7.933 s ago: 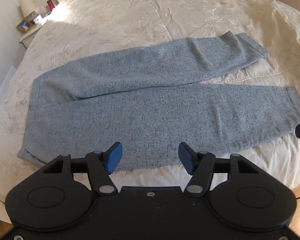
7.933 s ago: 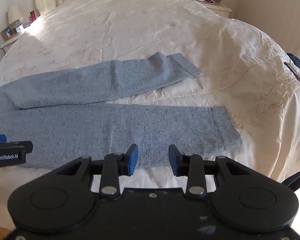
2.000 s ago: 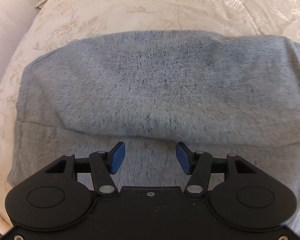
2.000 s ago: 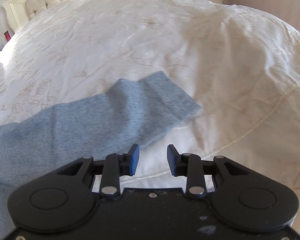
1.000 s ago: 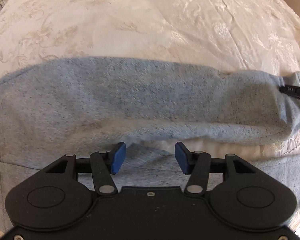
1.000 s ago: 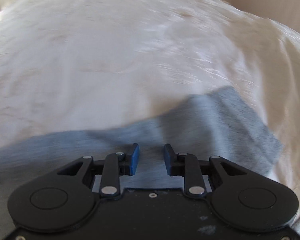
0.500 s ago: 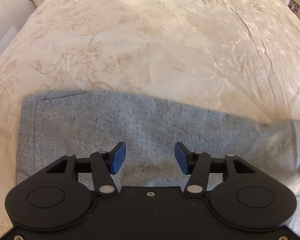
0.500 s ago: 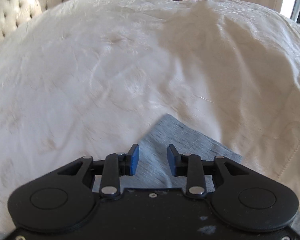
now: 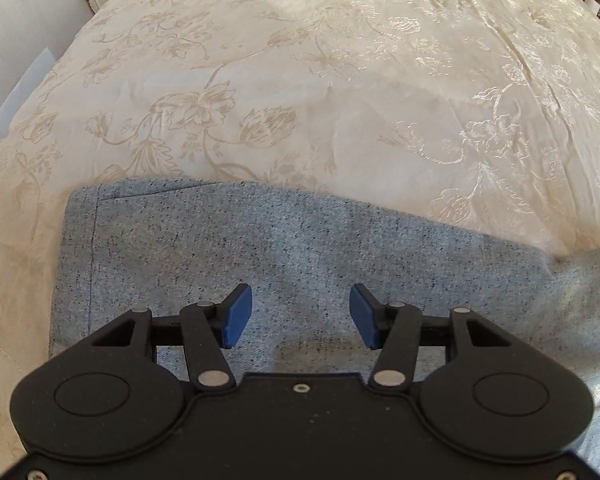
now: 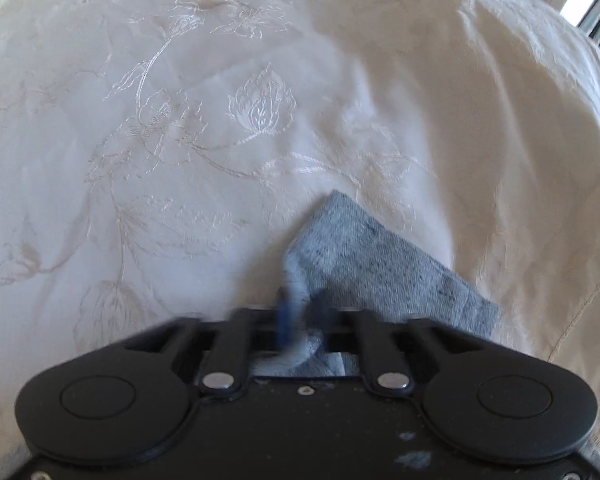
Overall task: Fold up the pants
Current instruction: 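Move the right tool to a pant leg cuff and close on it, then close the left tool on the pants corner while the right tool holds the cuff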
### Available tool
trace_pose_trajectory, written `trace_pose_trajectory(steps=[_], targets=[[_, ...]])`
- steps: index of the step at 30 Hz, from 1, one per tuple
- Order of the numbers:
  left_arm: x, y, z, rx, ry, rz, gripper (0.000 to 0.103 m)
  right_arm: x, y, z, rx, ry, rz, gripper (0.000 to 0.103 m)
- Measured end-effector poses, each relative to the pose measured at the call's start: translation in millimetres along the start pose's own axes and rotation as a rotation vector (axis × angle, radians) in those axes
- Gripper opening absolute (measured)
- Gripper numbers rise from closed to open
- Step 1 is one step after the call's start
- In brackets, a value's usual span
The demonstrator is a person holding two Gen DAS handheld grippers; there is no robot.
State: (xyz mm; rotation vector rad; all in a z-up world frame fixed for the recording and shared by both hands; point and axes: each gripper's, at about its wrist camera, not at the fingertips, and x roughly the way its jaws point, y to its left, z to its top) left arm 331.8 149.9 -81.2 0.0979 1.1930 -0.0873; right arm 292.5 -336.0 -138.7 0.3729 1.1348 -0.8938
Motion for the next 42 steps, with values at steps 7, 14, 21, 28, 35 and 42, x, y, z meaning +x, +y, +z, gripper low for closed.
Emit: trace_pose_trajectory(steps=[7,14,21,28,35,42], targets=[[-1,6,2,-0.018,-0.004,0.0,0.059,-55,-52,-14,0.079,-0.068,0.138,0.003],[-11,13,13,-0.057,-0.01,-0.051,0.059,-102,-95,-40,0.117,-0.093,0.207,0.003],[-16,24,36,-0.089,-0.002,-0.063,0.06,-129,-127,-83,0.131,-0.075,0.208,0.003],[0,30,53,-0.134,0.069,-0.076,0.062,-138,-158,-125,0.185,-0.029,0.195,0.002],[34,40,65,-0.237,0.197,-0.111,0.062,-139,-165,-144,0.189,-0.025,0.197,0.002],[45,44,82,-0.282,0.192,-0.053,0.062,-138,-163,-145,0.188,-0.027,0.196,0.002]])
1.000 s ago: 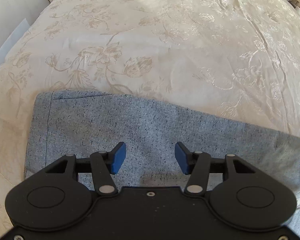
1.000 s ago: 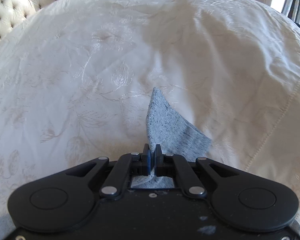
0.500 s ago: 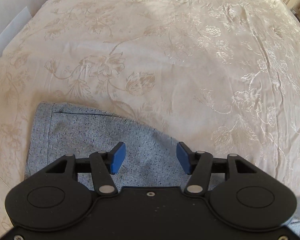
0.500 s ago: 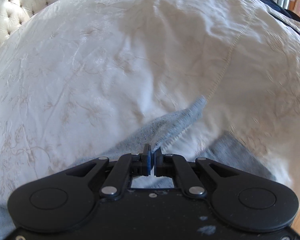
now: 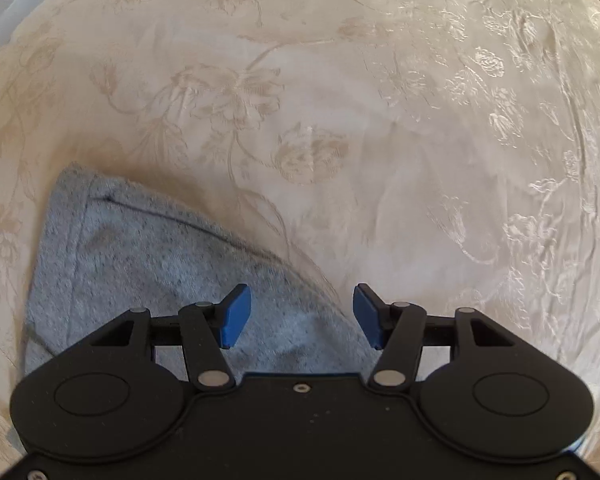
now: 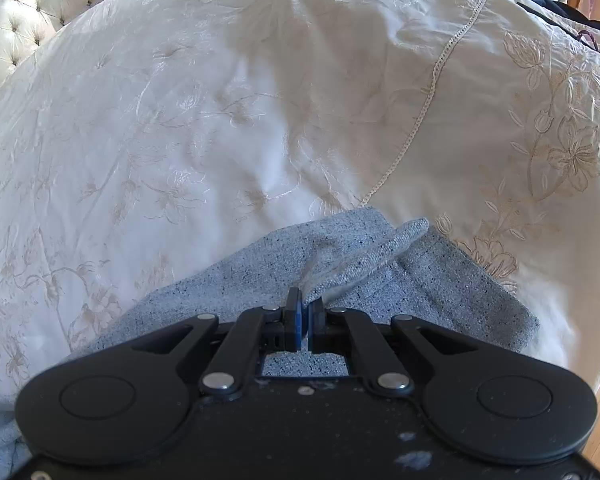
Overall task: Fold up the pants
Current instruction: 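Close the left tool on the pants corner while the right tool holds the cuff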
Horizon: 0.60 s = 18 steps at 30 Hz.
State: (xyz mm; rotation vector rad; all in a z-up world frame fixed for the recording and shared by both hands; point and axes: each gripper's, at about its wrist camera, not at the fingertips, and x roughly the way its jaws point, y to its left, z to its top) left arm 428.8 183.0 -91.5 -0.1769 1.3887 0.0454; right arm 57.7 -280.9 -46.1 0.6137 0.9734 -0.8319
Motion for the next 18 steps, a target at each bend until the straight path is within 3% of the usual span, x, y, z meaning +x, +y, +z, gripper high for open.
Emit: trace_pose_trajectory(steps=[5,9,11,14,18], targets=[[19,-4,7,0.027,0.041,0.097,0.062,0,-2,-2,-0.008,0.001,0.0,0.002],[35,-6,8,0.034,0.087,0.132,0.064,0,-4,-3,-0.012,0.006,0.004,0.002],[40,-8,7,0.032,0.104,0.126,0.056,1,-4,-3,-0.019,0.013,0.004,0.002],[36,-4,2,-0.029,0.109,0.068,0.029,2,-6,-3,-0.018,0.021,0.009,0.002],[3,-5,-14,0.008,0.007,0.047,0.021,-1,-7,0,-0.015,0.013,0.028,0.002]])
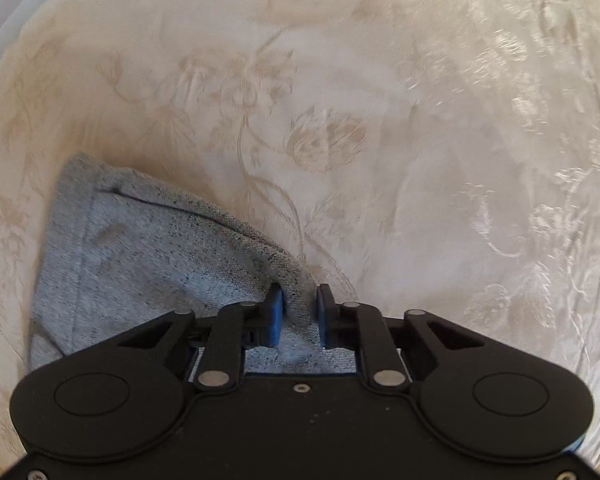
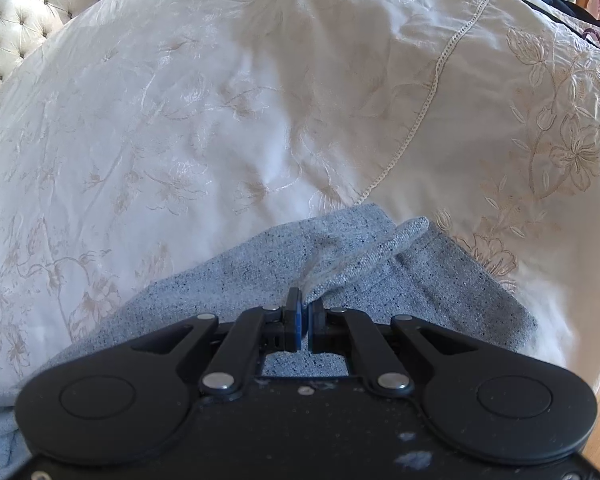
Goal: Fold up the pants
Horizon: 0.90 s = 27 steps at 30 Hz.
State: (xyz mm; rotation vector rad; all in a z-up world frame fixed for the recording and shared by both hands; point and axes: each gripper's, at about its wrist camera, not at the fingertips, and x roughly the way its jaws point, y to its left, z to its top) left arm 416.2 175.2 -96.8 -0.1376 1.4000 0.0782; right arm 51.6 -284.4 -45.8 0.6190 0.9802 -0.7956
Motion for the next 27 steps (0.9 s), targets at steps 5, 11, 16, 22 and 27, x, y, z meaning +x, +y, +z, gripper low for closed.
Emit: trace_pose_trajectory(steps=[5,11,16,22,27], targets=[[-60,12,-23,0.048,-0.135,-0.07,0.019,-19,3,10,-0.045,-0.055,0.035,0.002],[-119,40,-41,-0.012,-0.229,-0.164,0.019,-45,14,45,-0.02,-0.133,0.136,0.003],[-162,68,-93,-0.038,-0.332,-0.252,0.019,-88,14,55,-0.058,-0.223,0.231,0.003],[-137,100,-179,0.02,-0.284,-0.191,0.019,-92,-28,15,-0.099,-0.148,0.183,0.003],[-54,108,-223,0.043,-0.086,-0.04,0.017,-37,-63,-40,-0.144,0.024,0.023,0.003]])
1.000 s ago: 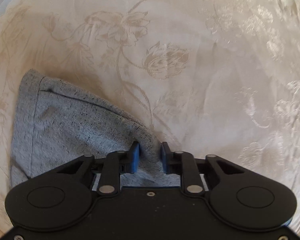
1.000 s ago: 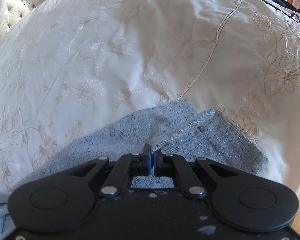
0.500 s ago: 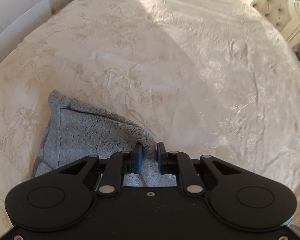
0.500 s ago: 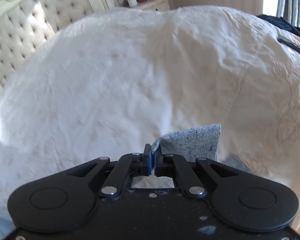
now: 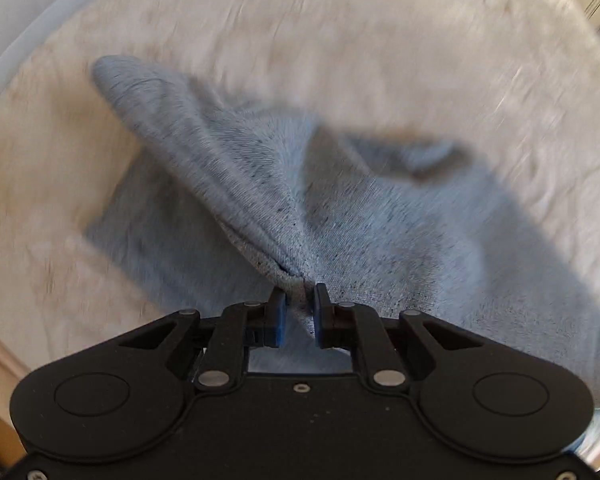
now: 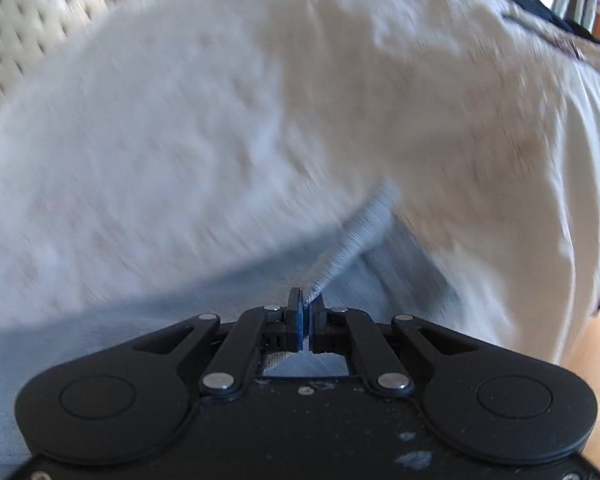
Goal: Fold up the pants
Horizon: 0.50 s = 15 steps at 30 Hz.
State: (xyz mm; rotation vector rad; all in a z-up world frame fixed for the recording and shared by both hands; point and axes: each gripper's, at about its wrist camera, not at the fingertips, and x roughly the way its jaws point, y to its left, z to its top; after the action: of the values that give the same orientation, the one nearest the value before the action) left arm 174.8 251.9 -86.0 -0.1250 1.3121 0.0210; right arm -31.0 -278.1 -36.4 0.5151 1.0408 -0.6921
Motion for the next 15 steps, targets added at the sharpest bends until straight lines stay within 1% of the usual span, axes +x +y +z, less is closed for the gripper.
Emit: trace_pose_trajectory(steps=[1,3,7,9,12,15], targets=[[11,0,-4,-0.004,0.019,0.014,0.017,11,-3,-9,-0.01,0.033,-0.024,0.003],[23,-3,-8,0.007,0.026,0.047,0.017,26,-8,-23,-0.004,0.078,-0.05,0.003],[22,-9,2,0.01,0.012,0.045,0.017,27,-6,-33,-0.007,0.079,-0.055,0.003],[14,-14,10,0.019,-0.012,0.036,0.017,22,-4,-31,-0.017,0.058,-0.052,0.003],[-5,-19,21,0.026,-0.075,0.003,0.017,6,5,-19,-0.05,0.002,-0.034,0.003],[-19,-21,22,0.033,-0.121,-0.013,0.017,-18,15,-3,-0.06,-0.093,0.011,0.003]])
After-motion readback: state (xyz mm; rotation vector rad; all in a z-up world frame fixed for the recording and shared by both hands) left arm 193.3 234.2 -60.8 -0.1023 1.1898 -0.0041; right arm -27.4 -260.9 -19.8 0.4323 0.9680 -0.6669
